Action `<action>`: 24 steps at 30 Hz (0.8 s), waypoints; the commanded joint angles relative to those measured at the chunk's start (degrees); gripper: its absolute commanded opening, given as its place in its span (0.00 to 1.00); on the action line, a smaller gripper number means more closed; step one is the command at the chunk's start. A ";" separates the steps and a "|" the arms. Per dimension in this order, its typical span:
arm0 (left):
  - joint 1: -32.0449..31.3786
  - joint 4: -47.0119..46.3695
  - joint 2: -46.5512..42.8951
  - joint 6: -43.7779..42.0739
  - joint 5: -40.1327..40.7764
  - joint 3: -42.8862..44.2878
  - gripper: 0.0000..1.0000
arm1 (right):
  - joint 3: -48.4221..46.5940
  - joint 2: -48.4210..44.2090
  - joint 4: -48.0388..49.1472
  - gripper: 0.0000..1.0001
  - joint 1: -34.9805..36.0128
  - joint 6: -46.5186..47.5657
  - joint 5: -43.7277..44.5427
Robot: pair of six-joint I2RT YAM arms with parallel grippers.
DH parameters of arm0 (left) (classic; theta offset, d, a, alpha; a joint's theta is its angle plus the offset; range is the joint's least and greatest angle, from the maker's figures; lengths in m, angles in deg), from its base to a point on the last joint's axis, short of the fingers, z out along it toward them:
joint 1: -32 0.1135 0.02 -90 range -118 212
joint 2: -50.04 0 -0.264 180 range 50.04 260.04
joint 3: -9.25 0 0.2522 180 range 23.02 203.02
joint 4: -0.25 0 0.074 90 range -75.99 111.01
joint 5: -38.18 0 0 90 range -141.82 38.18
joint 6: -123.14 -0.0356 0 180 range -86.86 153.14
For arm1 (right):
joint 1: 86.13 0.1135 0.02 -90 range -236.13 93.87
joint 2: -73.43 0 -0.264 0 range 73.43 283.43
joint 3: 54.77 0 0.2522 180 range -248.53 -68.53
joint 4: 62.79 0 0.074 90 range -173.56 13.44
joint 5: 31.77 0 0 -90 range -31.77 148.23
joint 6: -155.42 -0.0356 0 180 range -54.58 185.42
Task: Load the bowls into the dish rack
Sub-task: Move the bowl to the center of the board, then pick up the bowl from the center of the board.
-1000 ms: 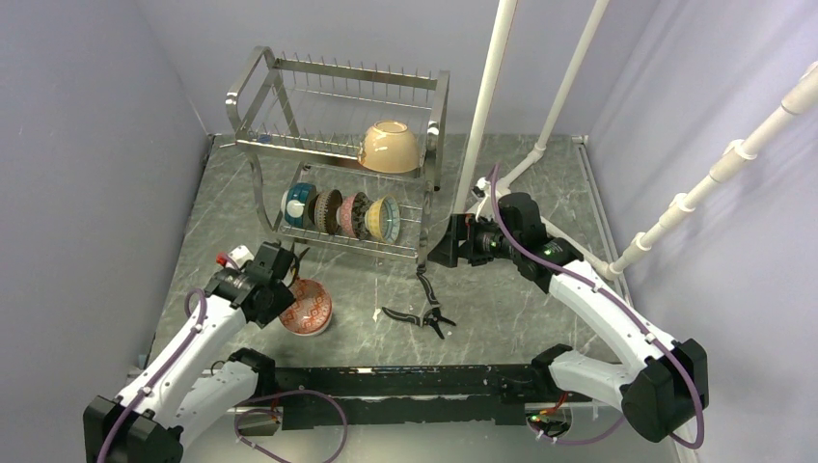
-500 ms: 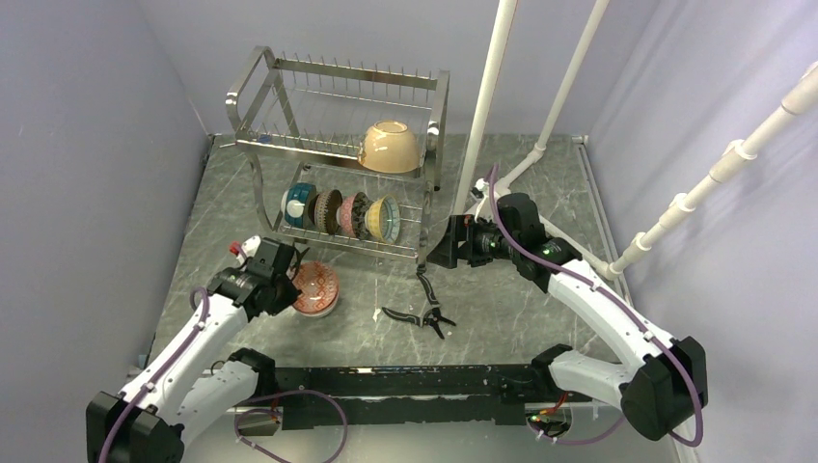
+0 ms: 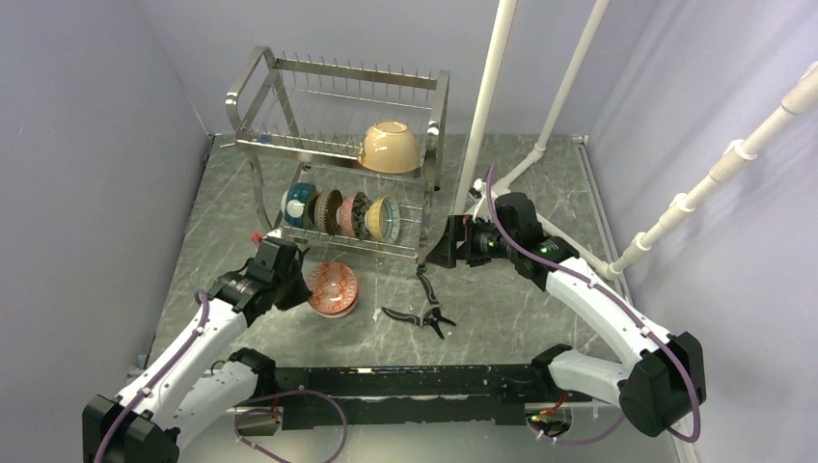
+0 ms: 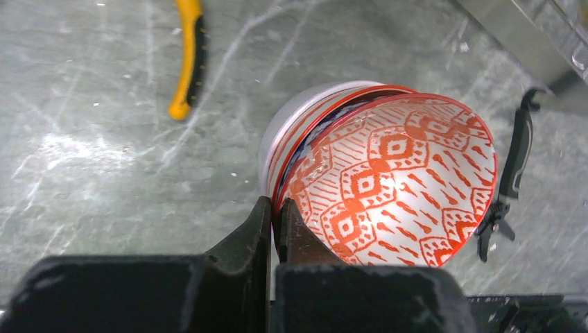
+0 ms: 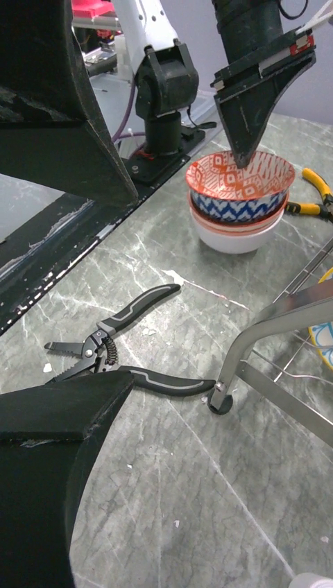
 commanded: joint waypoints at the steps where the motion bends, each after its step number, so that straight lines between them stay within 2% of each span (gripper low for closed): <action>1: -3.44 -8.79 0.09 -2.90 -5.90 0.84 0.03 | -1.65 0.32 3.28 0.93 0.22 -0.03 -1.98; 8: -10.46 -7.56 1.64 -5.38 -0.47 5.61 0.03 | -1.12 0.61 3.99 0.93 0.90 -0.78 -2.49; 19: -11.08 -6.49 0.01 -12.40 -5.51 11.44 0.03 | -1.11 0.92 4.92 0.93 2.06 -1.88 -3.76; 24: -11.10 -5.33 1.50 -13.78 -4.77 11.58 0.03 | -0.09 1.05 6.16 0.93 2.63 -2.84 -4.43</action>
